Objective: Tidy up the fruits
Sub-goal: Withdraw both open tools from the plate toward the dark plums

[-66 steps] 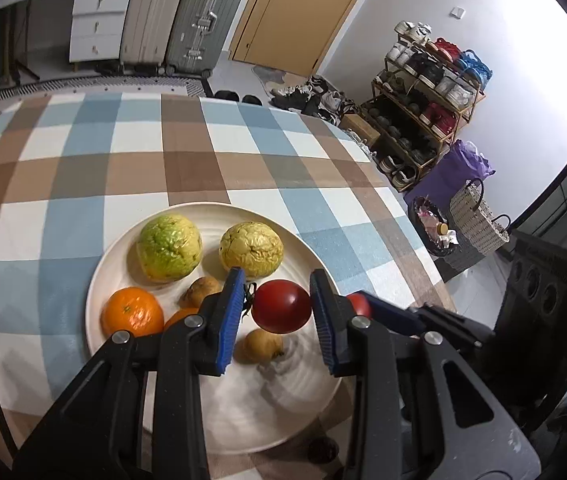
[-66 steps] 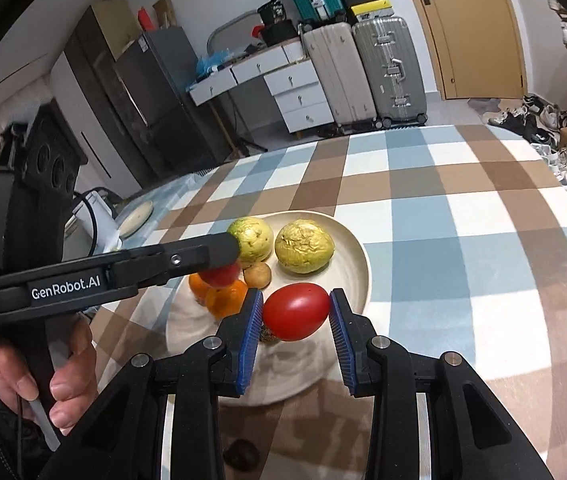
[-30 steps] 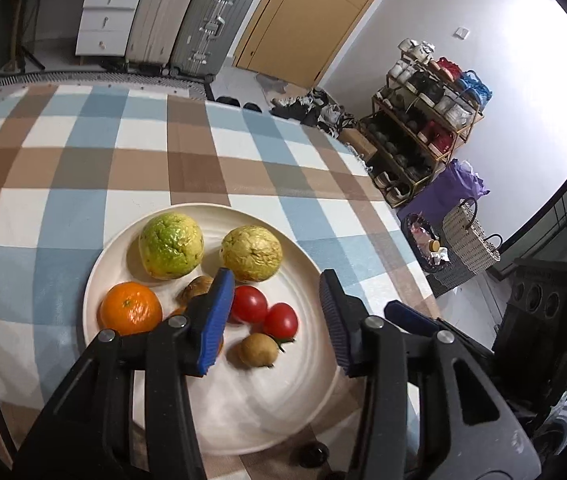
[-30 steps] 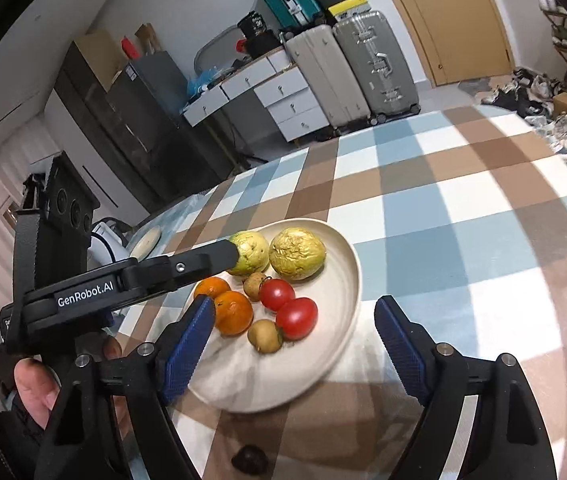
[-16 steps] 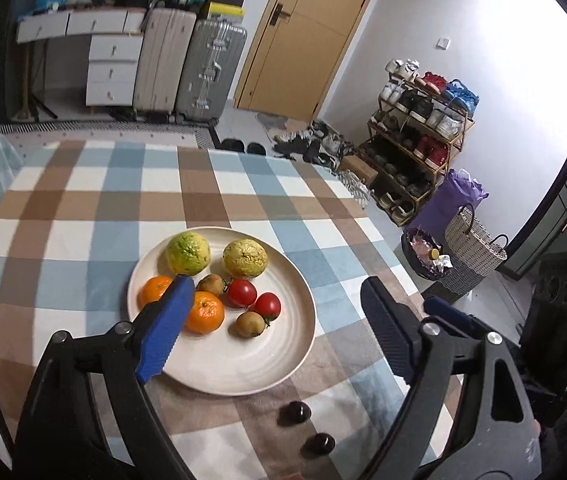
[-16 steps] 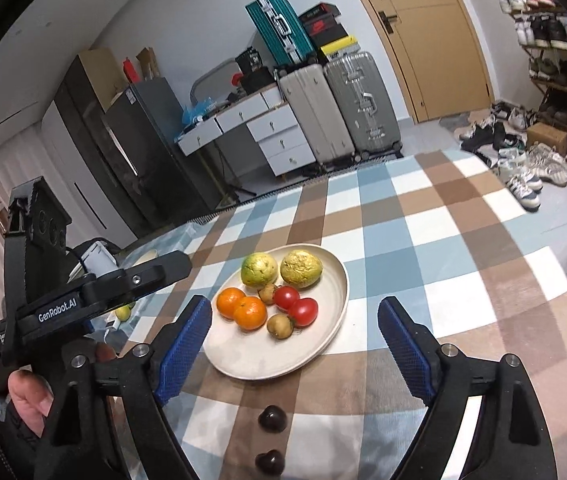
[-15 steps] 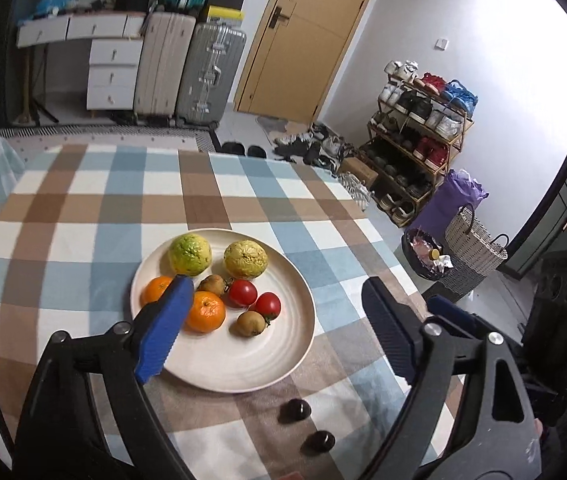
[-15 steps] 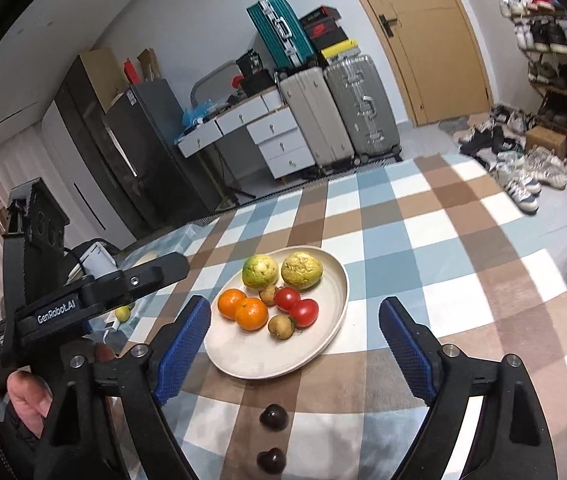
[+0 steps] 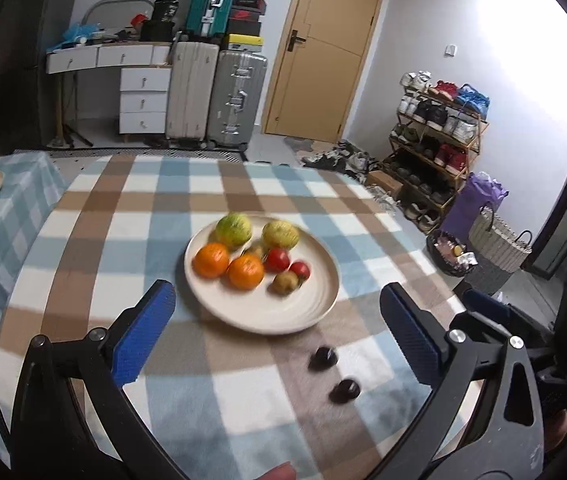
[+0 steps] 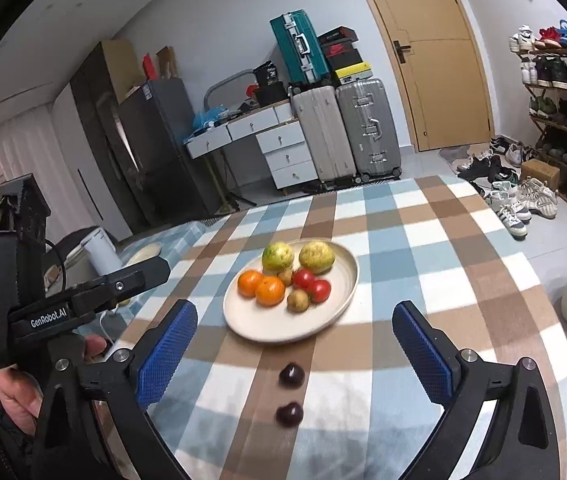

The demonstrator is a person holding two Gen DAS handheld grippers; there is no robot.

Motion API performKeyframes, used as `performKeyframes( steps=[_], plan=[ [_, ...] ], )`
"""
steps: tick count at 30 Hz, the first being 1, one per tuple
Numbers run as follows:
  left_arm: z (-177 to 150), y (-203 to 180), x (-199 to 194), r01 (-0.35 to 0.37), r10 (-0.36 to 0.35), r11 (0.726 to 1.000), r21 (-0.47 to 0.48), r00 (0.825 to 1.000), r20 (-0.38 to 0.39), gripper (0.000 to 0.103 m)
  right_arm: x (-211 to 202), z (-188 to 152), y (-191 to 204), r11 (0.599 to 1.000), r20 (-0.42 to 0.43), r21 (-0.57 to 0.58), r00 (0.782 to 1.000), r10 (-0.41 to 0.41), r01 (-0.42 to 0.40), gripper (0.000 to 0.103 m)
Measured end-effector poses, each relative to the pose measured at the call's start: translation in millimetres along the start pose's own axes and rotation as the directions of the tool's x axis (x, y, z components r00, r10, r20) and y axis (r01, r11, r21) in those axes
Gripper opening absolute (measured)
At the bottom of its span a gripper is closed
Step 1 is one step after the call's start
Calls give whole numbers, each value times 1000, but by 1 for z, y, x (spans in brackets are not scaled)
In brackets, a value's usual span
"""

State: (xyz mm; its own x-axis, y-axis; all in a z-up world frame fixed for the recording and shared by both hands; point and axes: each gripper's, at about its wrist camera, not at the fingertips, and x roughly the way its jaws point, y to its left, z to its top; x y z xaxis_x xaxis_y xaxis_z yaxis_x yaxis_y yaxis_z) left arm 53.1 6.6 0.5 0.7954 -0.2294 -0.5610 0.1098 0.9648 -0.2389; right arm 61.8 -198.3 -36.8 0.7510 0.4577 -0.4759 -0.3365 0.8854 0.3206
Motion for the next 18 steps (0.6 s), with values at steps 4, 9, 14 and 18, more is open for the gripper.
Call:
performKeyframes(
  steps=[4,9,14,18],
  plan=[
    [-28,9,2,-20,20,1000,-14,999,-35,102,-1,-25,4,1000,-41,-7,999,-13,13,100],
    [-58,16,2,-34,33,999,-20,998,-44,102,2,-51,2,999,-105,-18,994,-35,34,100],
    [-72,19,4,-29,28,999,-22,998,-49,102,1,-69,1,1000,-138,-16,990,-20,18,100],
    [-81,21,12,-30,29,999,-18,998,-60,102,8,-80,5,1000,-167,-30,986,-5,0,100]
  ],
)
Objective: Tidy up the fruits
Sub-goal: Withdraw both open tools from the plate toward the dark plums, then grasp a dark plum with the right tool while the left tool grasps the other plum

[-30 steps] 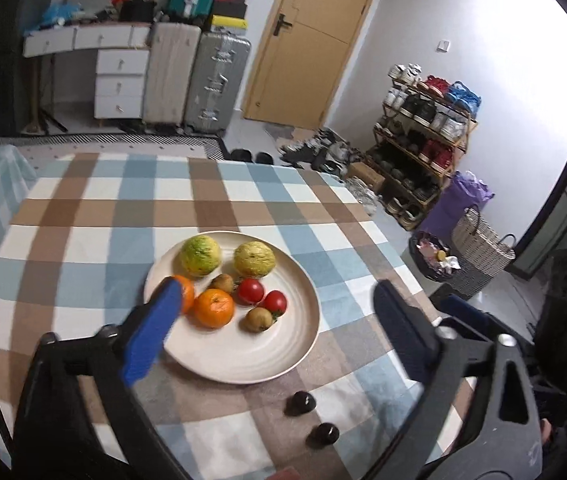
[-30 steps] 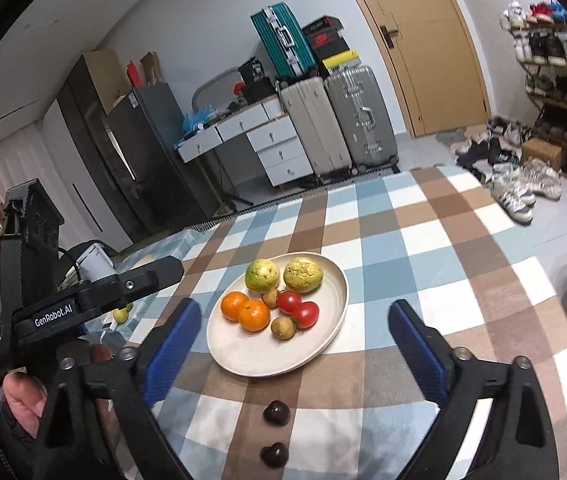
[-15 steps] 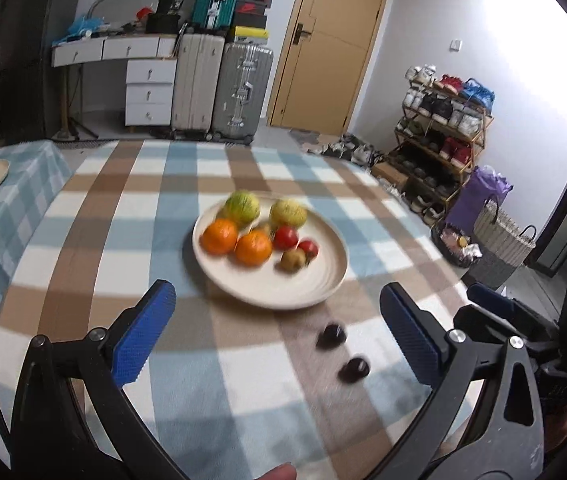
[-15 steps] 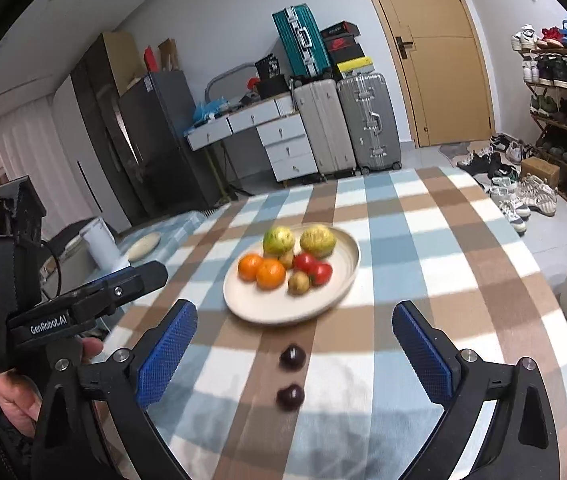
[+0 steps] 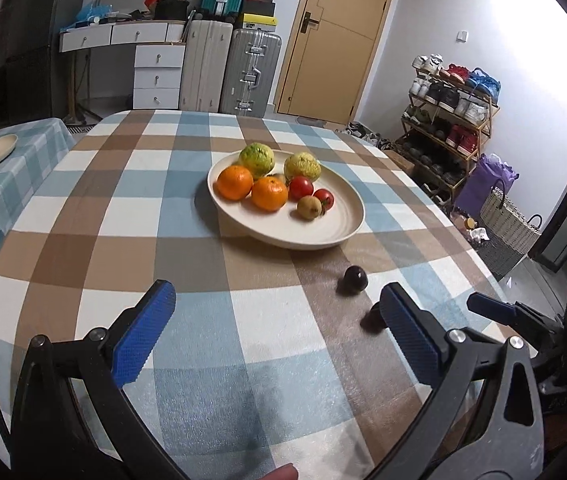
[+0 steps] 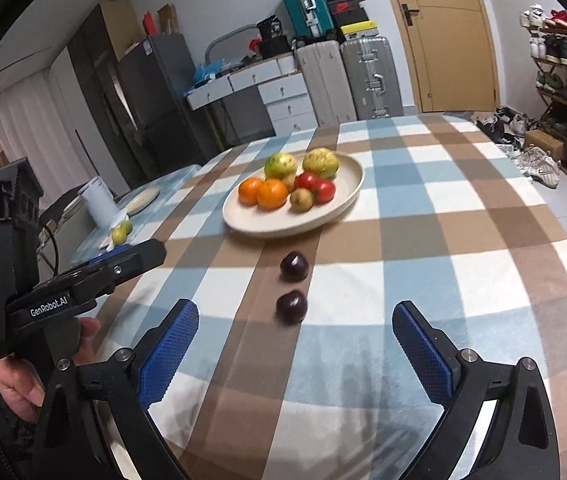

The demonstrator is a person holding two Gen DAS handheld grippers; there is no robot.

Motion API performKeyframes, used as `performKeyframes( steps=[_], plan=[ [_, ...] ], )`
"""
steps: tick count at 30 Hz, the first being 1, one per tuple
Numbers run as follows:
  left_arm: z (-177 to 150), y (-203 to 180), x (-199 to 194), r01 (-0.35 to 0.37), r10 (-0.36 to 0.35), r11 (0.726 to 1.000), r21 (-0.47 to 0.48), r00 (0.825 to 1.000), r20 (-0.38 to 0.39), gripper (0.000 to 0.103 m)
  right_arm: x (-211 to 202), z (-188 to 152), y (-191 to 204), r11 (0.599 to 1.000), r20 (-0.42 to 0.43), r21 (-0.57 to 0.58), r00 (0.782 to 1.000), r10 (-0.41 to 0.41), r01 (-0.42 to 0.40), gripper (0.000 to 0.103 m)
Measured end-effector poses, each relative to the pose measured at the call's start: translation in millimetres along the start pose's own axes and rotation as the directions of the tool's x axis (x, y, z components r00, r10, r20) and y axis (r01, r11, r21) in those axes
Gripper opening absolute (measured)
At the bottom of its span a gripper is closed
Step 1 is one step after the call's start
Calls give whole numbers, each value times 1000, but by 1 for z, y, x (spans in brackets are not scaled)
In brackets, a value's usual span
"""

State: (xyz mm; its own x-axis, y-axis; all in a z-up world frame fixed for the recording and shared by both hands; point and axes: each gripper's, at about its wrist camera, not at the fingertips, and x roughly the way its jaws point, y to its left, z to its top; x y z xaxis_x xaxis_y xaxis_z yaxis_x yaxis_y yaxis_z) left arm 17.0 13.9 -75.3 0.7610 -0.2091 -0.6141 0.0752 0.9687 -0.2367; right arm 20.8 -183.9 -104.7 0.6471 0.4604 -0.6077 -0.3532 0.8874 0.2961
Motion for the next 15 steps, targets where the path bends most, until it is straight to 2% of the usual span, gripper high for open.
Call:
performKeyframes(
  steps=[3,7,11,13,15],
  plan=[
    [-3,3,7,5,-5,1000,-9,1000,-9,102,9,-2,4,1000,-27,-15,1000,9,-9,99],
    [-6,8,19,1,-1,1000,-12,1000,-26,102,27,-2,6,999,-75,-32,997,10,-12,85],
    [-7,10,29,0,0,1000,-3,999,-38,102,41,0,0,1000,-105,-8,994,10,-11,78],
    [-7,11,33,7,-8,1000,-4,999,-41,102,48,2,-2,1000,-123,-1,992,14,-14,68],
    [-6,13,39,12,-13,1000,-14,998,-55,102,55,3,-3,1000,-146,0,989,11,-12,64]
  ],
)
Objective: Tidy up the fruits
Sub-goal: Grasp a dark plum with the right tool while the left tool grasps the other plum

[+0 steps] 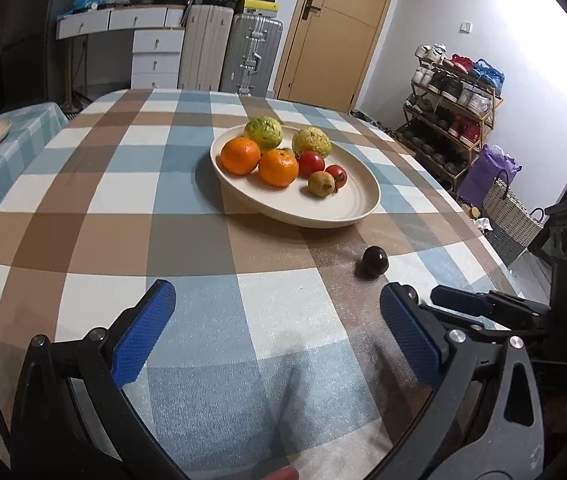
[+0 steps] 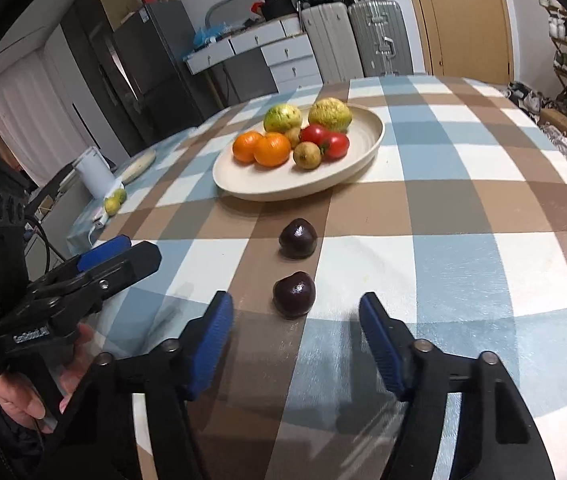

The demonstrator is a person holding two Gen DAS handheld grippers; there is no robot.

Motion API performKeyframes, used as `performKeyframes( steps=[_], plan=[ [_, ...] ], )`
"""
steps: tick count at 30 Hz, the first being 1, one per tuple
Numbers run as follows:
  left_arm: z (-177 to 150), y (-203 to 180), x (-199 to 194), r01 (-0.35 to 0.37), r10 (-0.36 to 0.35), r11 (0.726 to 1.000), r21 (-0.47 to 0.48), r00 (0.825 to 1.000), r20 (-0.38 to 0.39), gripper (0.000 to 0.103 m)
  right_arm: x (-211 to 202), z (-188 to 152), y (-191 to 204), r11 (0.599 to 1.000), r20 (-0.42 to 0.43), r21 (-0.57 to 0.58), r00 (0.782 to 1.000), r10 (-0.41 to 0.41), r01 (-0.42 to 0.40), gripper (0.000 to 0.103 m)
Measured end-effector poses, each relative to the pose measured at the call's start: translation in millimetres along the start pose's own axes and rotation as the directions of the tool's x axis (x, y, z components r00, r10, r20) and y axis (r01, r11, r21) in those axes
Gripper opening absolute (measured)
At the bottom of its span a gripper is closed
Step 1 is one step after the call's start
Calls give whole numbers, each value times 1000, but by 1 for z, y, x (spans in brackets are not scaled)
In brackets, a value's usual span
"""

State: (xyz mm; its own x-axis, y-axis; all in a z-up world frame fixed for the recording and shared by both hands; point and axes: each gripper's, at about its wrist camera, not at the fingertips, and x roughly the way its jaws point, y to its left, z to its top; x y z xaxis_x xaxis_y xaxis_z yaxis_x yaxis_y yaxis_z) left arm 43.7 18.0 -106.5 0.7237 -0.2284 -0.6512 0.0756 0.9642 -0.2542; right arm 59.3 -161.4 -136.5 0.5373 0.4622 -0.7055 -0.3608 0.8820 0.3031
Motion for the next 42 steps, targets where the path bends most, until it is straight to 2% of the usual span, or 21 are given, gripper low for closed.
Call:
performKeyframes(
  steps=[2,6,12,15,27,33,42],
  plan=[
    [1,2,6,9,-9,1000,-9,1000,-16,102,5,2,-1,1000,-16,1,1000,-1,1,57],
    [1,1,7,23,-24,1000,-14,999,-22,102,11,6,0,1000,-21,-11,1000,0,0,56],
    [2,-1,11,38,-38,999,-6,999,-30,102,16,10,4,1000,-28,-26,999,16,-17,40],
    [2,1,12,39,-39,999,-14,999,-35,102,16,9,7,999,-25,-50,1000,9,-10,25],
    [6,-5,14,20,-20,1000,8,999,-46,102,7,8,0,999,11,-38,1000,16,-15,24],
    [20,-25,23,29,-26,998,49,998,-62,102,-5,7,-11,999,57,-22,998,25,-24,24],
    [36,-61,52,42,-29,993,108,993,-116,102,-29,5,-39,999,109,-27,994,-23,26,24]
  ],
)
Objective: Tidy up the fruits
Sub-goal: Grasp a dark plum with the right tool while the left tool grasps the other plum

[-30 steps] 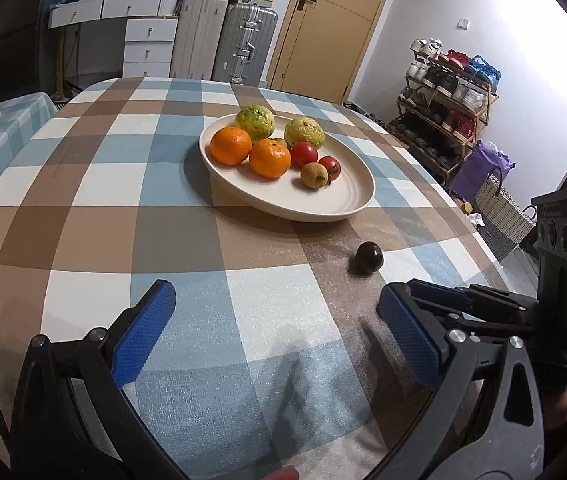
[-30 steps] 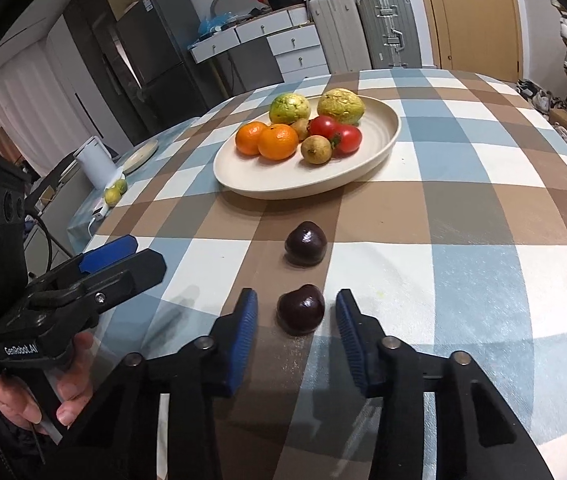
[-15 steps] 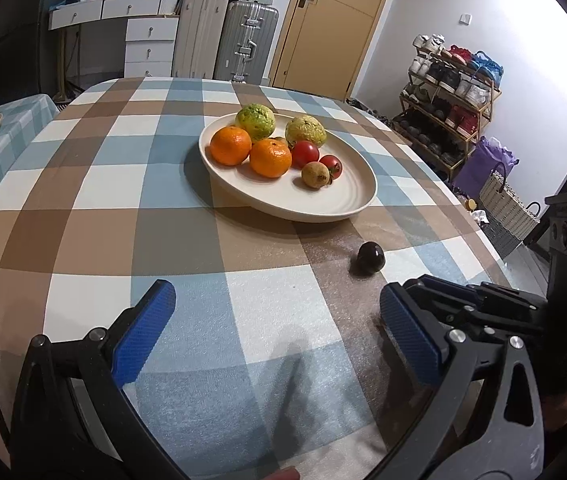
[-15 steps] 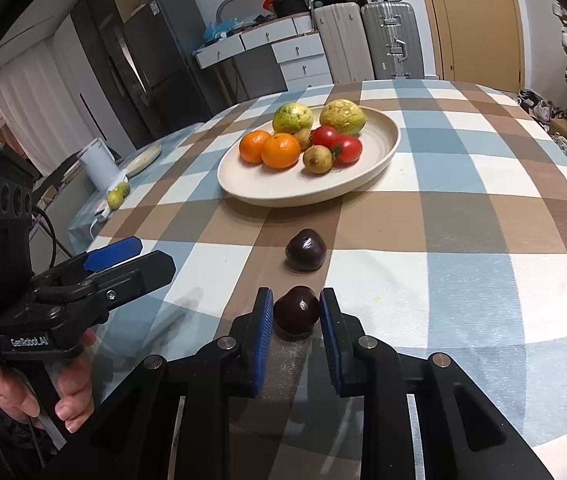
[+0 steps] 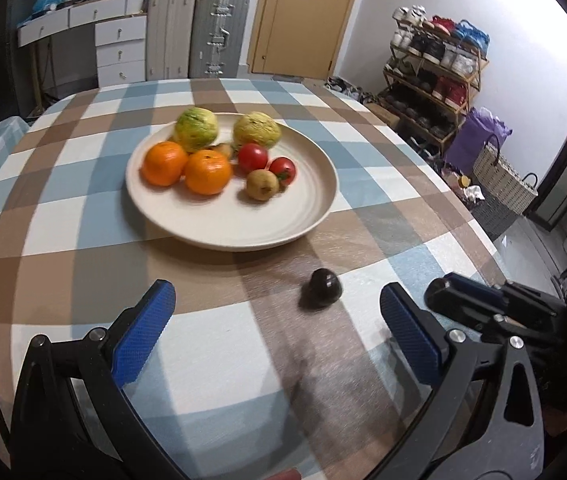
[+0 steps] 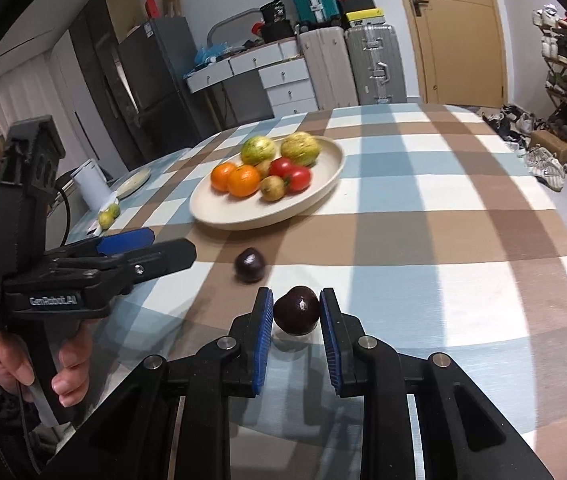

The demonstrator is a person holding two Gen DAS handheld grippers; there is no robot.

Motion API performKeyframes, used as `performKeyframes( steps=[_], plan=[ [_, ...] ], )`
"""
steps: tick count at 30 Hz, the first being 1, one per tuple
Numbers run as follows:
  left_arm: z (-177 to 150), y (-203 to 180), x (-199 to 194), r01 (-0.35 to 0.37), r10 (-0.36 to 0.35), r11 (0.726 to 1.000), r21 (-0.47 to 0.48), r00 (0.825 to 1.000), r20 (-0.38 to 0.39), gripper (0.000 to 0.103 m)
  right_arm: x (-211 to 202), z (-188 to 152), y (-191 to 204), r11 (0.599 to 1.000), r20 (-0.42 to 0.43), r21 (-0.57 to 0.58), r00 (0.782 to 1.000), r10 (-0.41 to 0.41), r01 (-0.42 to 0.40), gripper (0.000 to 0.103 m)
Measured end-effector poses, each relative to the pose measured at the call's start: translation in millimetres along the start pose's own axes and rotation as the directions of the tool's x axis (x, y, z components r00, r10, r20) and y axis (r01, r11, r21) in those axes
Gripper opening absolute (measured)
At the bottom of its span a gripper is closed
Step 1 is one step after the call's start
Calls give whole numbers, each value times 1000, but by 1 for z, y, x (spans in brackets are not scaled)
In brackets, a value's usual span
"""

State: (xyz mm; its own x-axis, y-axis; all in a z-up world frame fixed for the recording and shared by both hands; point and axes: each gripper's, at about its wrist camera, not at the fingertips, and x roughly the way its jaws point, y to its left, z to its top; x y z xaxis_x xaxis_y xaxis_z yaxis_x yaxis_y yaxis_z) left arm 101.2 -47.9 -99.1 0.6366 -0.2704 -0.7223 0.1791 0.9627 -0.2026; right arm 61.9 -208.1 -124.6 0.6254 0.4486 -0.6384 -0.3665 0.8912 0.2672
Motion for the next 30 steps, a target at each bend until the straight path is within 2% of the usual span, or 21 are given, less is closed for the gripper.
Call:
performKeyframes(
  steps=[6,10,11,13,18,23,25,30],
  plan=[
    [11,-18,20,-27,28,999,44,999,-18,102,-8,3,-26,999,25,35,999,-23,22,24],
    [15,-27,33,-26,28,997,70,999,-38,101,-8,4,-38,998,27,58,1000,-5,3,24],
    [15,-28,36,-28,31,997,73,999,-43,100,-8,4,-39,998,27,59,1000,-2,0,24],
    [15,-27,38,-18,21,998,68,999,-46,85,-7,4,-41,998,24,63,1000,12,-14,24],
    [16,-26,38,-6,8,998,68,999,-41,81,-8,5,-37,998,33,51,999,38,-40,24],
    [16,-24,35,1,1,997,72,999,-33,69,-4,7,-35,997,34,52,998,61,-63,24],
    [15,-25,35,13,-9,997,76,999,-46,60,-5,7,-34,997,35,50,997,65,-66,24],
    [11,-27,39,20,-16,998,66,998,-68,60,-6,6,-34,996,38,58,997,67,-69,24]
  ],
)
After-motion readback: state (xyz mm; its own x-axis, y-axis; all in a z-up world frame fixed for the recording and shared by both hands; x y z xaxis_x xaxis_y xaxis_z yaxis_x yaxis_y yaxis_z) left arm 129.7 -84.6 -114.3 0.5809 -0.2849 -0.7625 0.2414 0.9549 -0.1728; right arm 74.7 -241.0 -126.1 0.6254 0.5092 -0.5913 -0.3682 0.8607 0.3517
